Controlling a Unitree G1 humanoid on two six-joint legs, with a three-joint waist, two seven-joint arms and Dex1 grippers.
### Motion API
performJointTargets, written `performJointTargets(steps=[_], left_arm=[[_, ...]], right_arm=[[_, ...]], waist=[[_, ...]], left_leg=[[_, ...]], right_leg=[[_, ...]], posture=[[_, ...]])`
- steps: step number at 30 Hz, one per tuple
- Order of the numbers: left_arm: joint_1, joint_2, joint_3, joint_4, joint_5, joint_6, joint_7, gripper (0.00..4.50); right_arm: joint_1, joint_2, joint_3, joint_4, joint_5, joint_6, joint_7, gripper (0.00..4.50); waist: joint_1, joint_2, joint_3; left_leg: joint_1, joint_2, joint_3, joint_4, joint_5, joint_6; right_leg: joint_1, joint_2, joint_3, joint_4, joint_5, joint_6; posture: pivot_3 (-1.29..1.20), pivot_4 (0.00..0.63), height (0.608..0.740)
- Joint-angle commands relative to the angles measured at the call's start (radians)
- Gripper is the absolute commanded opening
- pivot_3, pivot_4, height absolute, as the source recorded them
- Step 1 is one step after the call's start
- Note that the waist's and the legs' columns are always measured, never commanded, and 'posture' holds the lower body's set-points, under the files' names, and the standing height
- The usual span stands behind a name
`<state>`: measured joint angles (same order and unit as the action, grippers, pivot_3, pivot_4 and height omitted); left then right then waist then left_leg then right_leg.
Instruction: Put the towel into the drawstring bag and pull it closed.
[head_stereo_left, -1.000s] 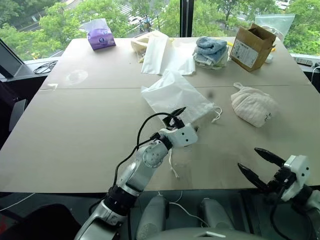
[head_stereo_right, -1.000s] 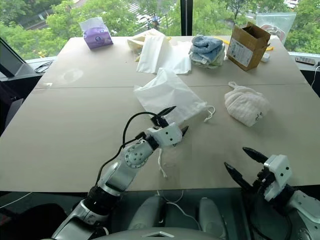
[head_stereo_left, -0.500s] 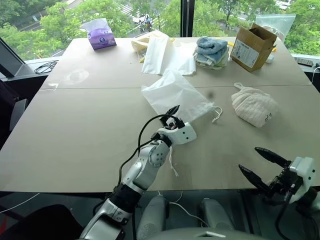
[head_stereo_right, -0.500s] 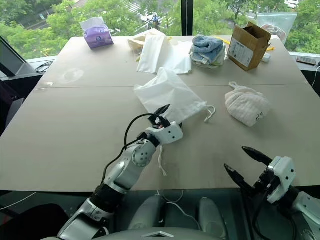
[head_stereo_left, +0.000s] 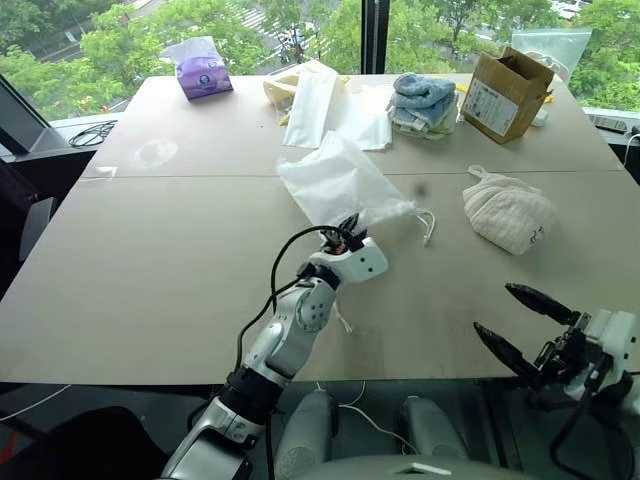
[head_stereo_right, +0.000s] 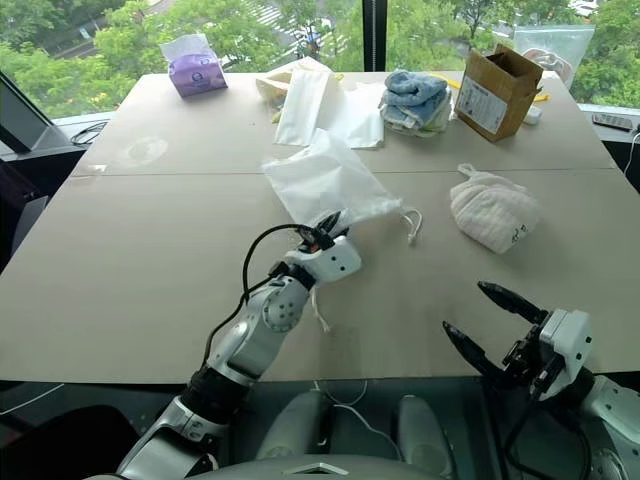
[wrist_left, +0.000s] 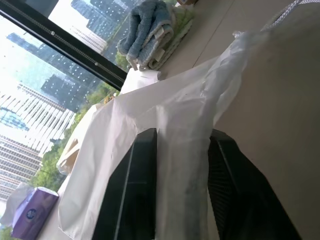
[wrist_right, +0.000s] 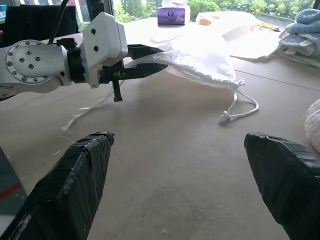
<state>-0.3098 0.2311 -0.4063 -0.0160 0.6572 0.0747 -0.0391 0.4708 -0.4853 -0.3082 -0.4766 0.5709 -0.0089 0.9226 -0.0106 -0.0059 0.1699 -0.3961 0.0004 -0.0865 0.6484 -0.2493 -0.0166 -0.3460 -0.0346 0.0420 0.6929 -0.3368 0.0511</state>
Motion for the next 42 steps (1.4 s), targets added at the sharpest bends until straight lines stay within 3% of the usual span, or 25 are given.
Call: performJointTargets(steps=[1, 5, 9, 14, 24, 28, 32, 37, 40, 42], left_arm=[[-0.021, -0.003, 0.013, -0.005, 0.006, -0.026, 0.021, 0.04], [-0.026, -0.01, 0.05, -0.01, -0.029, -0.029, 0.024, 0.04], [-0.057, -0.069, 0.185, -0.068, -0.243, 0.038, -0.065, 0.04], [-0.171, -0.167, 0.415, -0.129, -0.614, 0.355, -0.214, 0.04], [-0.363, -0.112, 0.73, -0.192, -1.165, 0.702, -0.368, 0.04], [-0.4, -0.12, 0.85, -0.202, -1.439, 0.875, -0.339, 0.04], [-0.403, -0.104, 0.917, -0.193, -1.612, 0.967, -0.272, 0.04], [-0.348, 0.022, 0.891, -0.198, -1.6, 0.928, -0.307, 0.04], [-0.243, 0.178, 0.676, -0.273, -1.363, 0.699, -0.497, 0.04], [-0.228, 0.191, 0.627, -0.25, -1.238, 0.53, -0.48, 0.04]], right_arm=[[-0.01, 0.002, 0.004, -0.01, 0.012, -0.007, -0.007, 4.5], [-0.032, 0.002, 0.009, -0.005, 0.002, -0.007, -0.031, 4.5], [-0.117, 0.019, -0.009, 0.022, -0.045, 0.042, -0.178, 4.5], [-0.236, 0.027, 0.004, 0.06, -0.117, 0.074, -0.301, 4.5], [-0.356, 0.078, 0.064, 0.13, -0.195, 0.046, -0.377, 4.5], [-0.361, 0.098, 0.076, 0.17, -0.217, 0.001, -0.37, 4.5], [-0.365, 0.111, 0.085, 0.178, -0.219, -0.017, -0.368, 4.5], [-0.361, 0.117, 0.089, 0.188, -0.225, -0.038, -0.368, 4.5], [-0.363, 0.117, 0.088, 0.191, -0.225, -0.041, -0.369, 4.5], [-0.366, 0.113, 0.09, 0.193, -0.224, -0.041, -0.364, 4.5]], waist=[[0.0, 0.0, 0.0], [0.0, 0.0, 0.0], [-0.002, 0.0, 0.0], [-0.001, 0.0, 0.0], [-0.004, -0.001, 0.001], [-0.003, -0.002, 0.001], [-0.005, -0.002, 0.001], [-0.01, -0.002, 0.001], [-0.016, -0.001, 0.001], [-0.006, -0.002, 0.001]], left_leg=[[0.0, 0.0, 0.0, 0.0, 0.0, 0.0], [0.0, 0.0, 0.0, 0.0, 0.0, 0.0], [0.0, 0.0, 0.0, 0.001, 0.0, 0.0], [-0.001, 0.0, 0.0, 0.002, 0.001, -0.001], [-0.002, 0.0, 0.0, 0.002, 0.003, -0.004], [-0.002, 0.0, -0.001, 0.003, 0.003, -0.005], [-0.002, 0.0, 0.0, 0.003, 0.003, -0.005], [0.0, 0.001, 0.0, 0.003, 0.003, -0.005], [0.0, 0.001, 0.001, 0.002, 0.003, -0.005], [0.001, 0.0, 0.002, 0.001, 0.003, -0.005]], right_leg=[[0.0, 0.0, 0.0, 0.0, 0.0, 0.0], [0.0, 0.0, 0.0, 0.0, 0.0, 0.0], [0.0, 0.0, 0.0, 0.001, 0.0, 0.0], [0.0, 0.0, -0.001, 0.001, 0.0, 0.0], [-0.001, 0.0, -0.001, 0.001, 0.0, 0.0], [-0.001, 0.0, -0.002, 0.001, 0.0, 0.0], [-0.001, 0.0, -0.001, 0.001, 0.0, 0.0], [-0.001, 0.001, 0.0, 0.002, 0.0, 0.0], [-0.001, 0.001, 0.0, 0.002, 0.0, 0.0], [0.0, 0.001, 0.001, 0.001, 0.0, 0.0]], posture=[[0.0, 0.15, 0.74], [0.0, 0.15, 0.74], [0.0, 0.15, 0.74], [0.0, 0.15, 0.74], [0.0, 0.15, 0.74], [0.0, 0.15, 0.74], [0.0, 0.15, 0.74], [0.0, 0.15, 0.74], [0.0, 0.15, 0.74], [0.0, 0.15, 0.74]])
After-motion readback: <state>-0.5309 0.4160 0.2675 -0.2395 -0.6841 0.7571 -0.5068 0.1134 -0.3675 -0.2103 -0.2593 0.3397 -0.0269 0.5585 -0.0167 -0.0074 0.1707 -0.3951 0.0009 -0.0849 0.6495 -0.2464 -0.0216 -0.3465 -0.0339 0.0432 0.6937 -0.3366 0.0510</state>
